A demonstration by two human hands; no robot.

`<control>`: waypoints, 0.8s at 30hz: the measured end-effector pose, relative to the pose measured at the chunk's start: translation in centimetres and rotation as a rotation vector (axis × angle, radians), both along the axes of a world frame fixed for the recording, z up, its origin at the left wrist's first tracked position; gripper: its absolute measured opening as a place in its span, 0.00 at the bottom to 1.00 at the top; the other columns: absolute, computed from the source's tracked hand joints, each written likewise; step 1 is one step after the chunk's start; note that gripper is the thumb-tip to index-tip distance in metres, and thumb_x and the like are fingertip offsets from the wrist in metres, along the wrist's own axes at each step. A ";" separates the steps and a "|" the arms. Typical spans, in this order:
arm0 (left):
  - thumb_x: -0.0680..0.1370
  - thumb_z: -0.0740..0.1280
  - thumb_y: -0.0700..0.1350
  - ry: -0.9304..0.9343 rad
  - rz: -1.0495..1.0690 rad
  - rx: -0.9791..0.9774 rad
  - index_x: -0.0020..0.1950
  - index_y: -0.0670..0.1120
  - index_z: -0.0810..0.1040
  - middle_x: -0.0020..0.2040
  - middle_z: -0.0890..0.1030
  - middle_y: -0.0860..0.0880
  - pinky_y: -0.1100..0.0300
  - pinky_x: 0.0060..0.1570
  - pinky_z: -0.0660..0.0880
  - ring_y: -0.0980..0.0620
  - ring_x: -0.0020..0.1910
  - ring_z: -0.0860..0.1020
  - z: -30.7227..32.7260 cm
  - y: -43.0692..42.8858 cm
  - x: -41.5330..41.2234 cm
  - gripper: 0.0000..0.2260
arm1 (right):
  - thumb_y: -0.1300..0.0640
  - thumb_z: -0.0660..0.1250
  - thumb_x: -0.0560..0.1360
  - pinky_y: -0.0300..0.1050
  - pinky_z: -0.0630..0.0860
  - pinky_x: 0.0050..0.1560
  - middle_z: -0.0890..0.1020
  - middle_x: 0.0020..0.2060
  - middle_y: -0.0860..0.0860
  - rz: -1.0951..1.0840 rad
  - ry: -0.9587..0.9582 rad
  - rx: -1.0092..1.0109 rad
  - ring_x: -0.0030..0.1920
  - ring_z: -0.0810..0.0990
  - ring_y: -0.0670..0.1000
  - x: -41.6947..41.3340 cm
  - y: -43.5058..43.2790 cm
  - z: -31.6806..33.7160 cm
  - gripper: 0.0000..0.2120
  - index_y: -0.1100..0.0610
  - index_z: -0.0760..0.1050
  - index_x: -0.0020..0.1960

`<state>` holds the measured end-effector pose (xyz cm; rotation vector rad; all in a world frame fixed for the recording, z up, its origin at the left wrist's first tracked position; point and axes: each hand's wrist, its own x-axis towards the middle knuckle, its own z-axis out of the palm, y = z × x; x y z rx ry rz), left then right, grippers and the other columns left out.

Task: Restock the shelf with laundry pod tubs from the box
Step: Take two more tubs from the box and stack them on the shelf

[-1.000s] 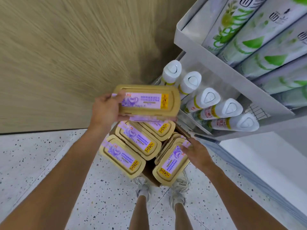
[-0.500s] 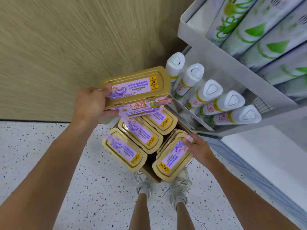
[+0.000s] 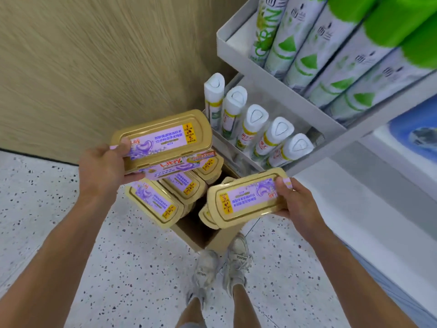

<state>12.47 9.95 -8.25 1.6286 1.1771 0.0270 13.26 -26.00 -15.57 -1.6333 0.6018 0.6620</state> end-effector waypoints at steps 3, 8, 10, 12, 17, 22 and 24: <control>0.80 0.70 0.50 -0.009 -0.046 -0.006 0.42 0.45 0.77 0.43 0.82 0.47 0.60 0.28 0.82 0.47 0.36 0.84 0.6 -2.2 -0.7 0.12 | 0.48 0.65 0.81 0.49 0.85 0.43 0.86 0.39 0.50 -0.085 -0.007 0.012 0.40 0.85 0.47 -1.5 -2.4 1.3 0.11 0.55 0.81 0.50; 0.81 0.70 0.47 -0.024 -0.154 -0.051 0.40 0.43 0.74 0.41 0.79 0.47 0.57 0.29 0.83 0.47 0.36 0.83 1.3 -7.4 -1.8 0.13 | 0.52 0.64 0.82 0.52 0.86 0.41 0.88 0.40 0.50 -0.336 0.021 0.061 0.40 0.87 0.50 -5.5 -6.9 3.4 0.09 0.57 0.79 0.52; 0.81 0.70 0.46 -0.032 -0.204 -0.079 0.39 0.42 0.75 0.40 0.79 0.47 0.58 0.26 0.82 0.46 0.37 0.82 1.7 -10.1 -2.2 0.13 | 0.53 0.63 0.83 0.56 0.85 0.43 0.87 0.45 0.54 -0.448 0.031 0.044 0.44 0.86 0.54 -7.3 -9.3 4.4 0.11 0.60 0.78 0.56; 0.81 0.69 0.46 -0.017 -0.270 -0.078 0.39 0.42 0.75 0.41 0.80 0.48 0.59 0.26 0.82 0.45 0.37 0.82 2.0 -12.9 -2.7 0.13 | 0.52 0.64 0.82 0.56 0.85 0.44 0.86 0.50 0.58 -0.539 0.047 0.021 0.45 0.86 0.57 -9.3 -12.1 5.3 0.14 0.62 0.78 0.59; 0.81 0.70 0.49 -0.002 -0.456 -0.106 0.55 0.37 0.78 0.50 0.82 0.47 0.53 0.29 0.83 0.46 0.42 0.84 2.1 -21.1 -3.3 0.14 | 0.53 0.62 0.82 0.52 0.85 0.41 0.85 0.53 0.59 -0.706 0.055 -0.005 0.45 0.86 0.57 -15.2 -20.0 7.7 0.15 0.64 0.76 0.61; 0.82 0.68 0.48 -0.029 -0.639 -0.131 0.53 0.39 0.79 0.49 0.85 0.45 0.56 0.29 0.84 0.46 0.40 0.86 2.3 -32.4 -5.5 0.12 | 0.54 0.60 0.83 0.53 0.85 0.41 0.85 0.52 0.58 -0.861 0.050 -0.010 0.46 0.85 0.57 -22.2 -29.6 9.3 0.14 0.63 0.76 0.60; 0.82 0.68 0.46 -0.036 -0.707 -0.142 0.50 0.41 0.79 0.46 0.84 0.48 0.56 0.27 0.83 0.48 0.35 0.85 2.0 -37.3 -6.9 0.09 | 0.54 0.60 0.84 0.52 0.85 0.38 0.85 0.49 0.57 -0.930 0.043 -0.008 0.46 0.85 0.56 -25.3 -33.7 9.3 0.13 0.62 0.77 0.57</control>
